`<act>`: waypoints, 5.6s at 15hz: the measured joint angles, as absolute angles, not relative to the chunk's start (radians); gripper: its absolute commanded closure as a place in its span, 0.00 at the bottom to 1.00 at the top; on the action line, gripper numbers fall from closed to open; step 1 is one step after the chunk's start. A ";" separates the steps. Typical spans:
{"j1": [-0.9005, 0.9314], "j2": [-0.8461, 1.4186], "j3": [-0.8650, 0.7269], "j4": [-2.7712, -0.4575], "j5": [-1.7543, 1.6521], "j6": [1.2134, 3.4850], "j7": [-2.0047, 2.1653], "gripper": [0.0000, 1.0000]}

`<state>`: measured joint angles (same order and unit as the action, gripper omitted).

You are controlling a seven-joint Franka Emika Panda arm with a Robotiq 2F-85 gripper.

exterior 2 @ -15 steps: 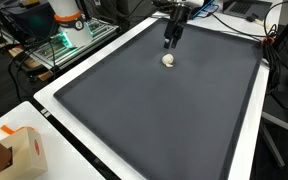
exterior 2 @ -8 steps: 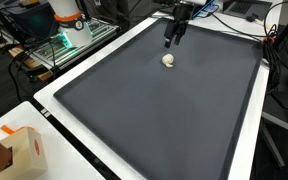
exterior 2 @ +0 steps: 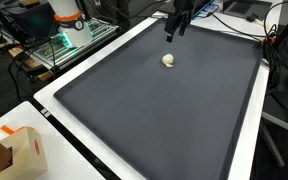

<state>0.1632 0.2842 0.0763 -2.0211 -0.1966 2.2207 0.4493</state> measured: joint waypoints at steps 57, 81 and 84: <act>0.132 0.447 0.050 -2.017 -0.062 2.315 0.333 0.55; 0.102 0.393 0.038 -2.019 0.125 2.369 0.411 0.00; 0.056 0.360 0.034 -2.034 0.251 2.395 0.410 0.00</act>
